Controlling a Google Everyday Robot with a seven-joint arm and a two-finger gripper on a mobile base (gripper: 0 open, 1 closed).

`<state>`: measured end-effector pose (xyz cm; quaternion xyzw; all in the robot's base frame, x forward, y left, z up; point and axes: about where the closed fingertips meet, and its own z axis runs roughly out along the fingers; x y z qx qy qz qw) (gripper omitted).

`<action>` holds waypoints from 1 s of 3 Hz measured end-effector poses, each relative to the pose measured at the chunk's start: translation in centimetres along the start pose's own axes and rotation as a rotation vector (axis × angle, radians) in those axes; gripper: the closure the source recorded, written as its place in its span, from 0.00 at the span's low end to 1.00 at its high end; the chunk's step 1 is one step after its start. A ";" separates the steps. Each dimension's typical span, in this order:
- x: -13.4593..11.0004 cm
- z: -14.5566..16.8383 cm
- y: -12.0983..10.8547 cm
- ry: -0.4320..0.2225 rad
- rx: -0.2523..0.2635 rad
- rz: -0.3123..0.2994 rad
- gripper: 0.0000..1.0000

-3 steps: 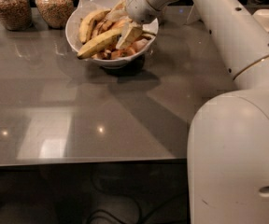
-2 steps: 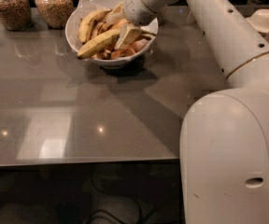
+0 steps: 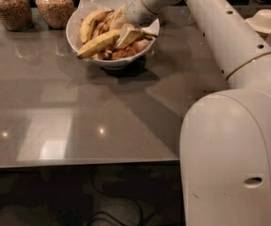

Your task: Pick banana from white bowl

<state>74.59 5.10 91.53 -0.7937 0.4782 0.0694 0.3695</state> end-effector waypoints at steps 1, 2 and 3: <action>-0.5 -1.9 0.0 0.009 0.020 -0.008 0.98; -1.4 -5.4 0.3 0.004 0.053 0.001 1.00; -2.4 -9.0 2.0 -0.086 0.096 0.072 1.00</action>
Offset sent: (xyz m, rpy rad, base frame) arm -0.0464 -0.0538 0.0846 0.0547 -0.0697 -0.0594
